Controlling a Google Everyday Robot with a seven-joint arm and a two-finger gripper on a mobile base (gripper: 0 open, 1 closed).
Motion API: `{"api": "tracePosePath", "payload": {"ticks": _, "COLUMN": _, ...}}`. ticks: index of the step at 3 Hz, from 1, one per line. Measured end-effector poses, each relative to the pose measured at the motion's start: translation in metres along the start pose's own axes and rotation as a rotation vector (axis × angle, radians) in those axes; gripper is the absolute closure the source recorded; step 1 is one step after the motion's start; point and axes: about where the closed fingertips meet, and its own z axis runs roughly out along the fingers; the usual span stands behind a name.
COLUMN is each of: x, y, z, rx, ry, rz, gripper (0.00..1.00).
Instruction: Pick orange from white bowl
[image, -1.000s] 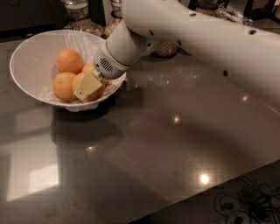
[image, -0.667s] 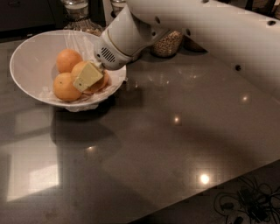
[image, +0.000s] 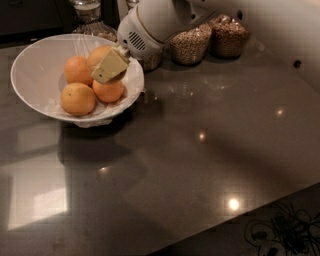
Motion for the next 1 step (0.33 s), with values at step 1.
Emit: {"api": "tracePosePath", "payload": {"ticks": 1, "x": -0.0025, "y": 0.0004, "z": -0.0008, "rx": 0.001, "ry": -0.003, "rz": -0.022, "gripper": 1.0}}
